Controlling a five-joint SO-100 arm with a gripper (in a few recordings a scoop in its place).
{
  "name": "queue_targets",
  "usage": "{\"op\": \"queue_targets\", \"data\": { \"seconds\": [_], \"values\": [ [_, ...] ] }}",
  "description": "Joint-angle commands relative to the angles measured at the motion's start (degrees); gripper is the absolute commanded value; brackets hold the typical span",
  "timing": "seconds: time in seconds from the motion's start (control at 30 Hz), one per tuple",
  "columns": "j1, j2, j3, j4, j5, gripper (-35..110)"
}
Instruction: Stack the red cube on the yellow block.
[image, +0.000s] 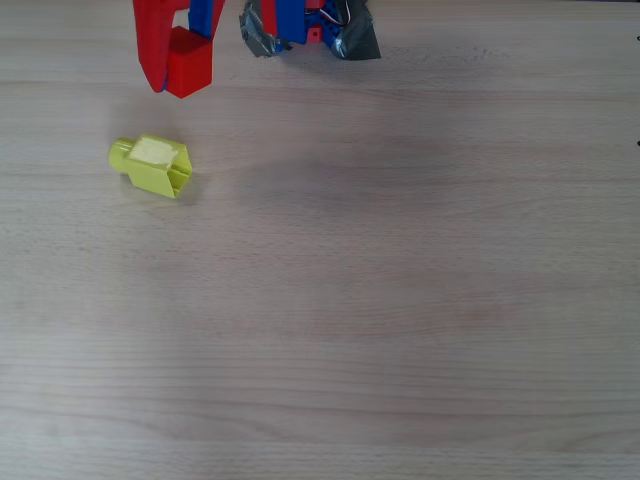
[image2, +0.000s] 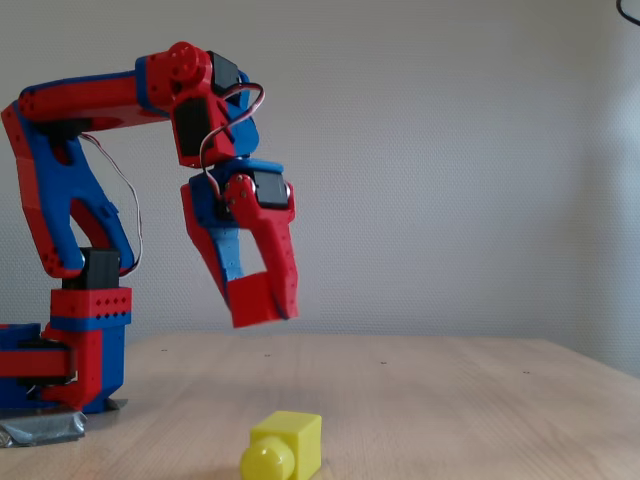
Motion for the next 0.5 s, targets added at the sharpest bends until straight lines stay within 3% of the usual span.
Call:
{"op": "queue_targets", "data": {
  "seconds": [0.0,0.47],
  "values": [
    [1.14,-0.35,-4.92,0.88,-0.62,13],
    [7.21,-15.47,-15.73,3.08,-4.75,13]
  ]
}}
